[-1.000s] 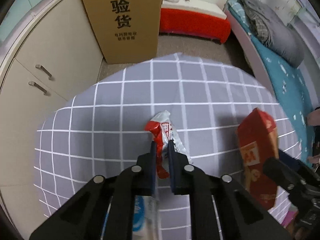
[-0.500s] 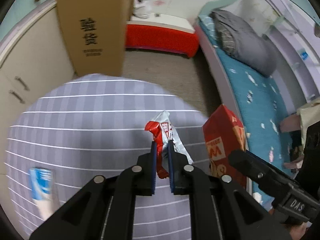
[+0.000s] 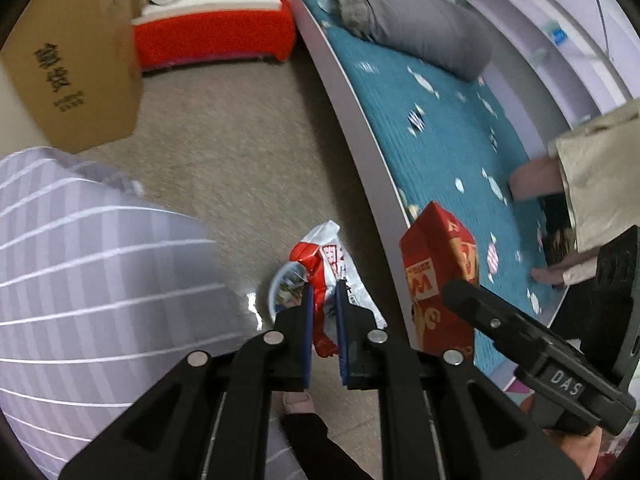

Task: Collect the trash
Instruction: 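Carry the red wrapper and red snack bag in both grippers over the bucket, then open both grippers to drop the wrapper and snack bag into the bucket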

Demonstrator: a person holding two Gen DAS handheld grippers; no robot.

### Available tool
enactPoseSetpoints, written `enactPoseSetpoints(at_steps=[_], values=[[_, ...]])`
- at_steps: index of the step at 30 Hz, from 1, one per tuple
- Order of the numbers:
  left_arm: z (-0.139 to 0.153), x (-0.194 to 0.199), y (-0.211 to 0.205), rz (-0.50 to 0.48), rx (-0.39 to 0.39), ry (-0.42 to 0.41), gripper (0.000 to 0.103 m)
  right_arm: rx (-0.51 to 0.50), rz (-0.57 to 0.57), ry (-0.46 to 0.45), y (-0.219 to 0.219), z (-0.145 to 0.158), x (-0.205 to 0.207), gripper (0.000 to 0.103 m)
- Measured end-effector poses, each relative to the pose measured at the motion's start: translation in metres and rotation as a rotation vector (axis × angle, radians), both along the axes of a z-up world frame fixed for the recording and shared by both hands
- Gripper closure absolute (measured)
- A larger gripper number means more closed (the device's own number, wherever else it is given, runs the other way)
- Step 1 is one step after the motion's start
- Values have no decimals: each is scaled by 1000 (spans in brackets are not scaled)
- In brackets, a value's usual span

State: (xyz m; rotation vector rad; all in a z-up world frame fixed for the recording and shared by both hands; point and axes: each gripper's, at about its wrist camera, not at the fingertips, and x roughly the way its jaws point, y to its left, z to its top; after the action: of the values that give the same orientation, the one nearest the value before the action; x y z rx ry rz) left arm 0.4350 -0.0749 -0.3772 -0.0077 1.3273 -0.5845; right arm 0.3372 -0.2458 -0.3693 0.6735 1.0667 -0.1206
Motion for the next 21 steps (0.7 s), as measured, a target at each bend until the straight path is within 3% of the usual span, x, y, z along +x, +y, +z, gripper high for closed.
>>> enactPoseSetpoints(at_steps=[10,21], values=[[-51,-14,-69,-48,71,84,93,38,-64,87,-53,-51,-11,22],[-60,-20,-92,-105,122,93,93,29,-114,105,-77,-54,-33,21]])
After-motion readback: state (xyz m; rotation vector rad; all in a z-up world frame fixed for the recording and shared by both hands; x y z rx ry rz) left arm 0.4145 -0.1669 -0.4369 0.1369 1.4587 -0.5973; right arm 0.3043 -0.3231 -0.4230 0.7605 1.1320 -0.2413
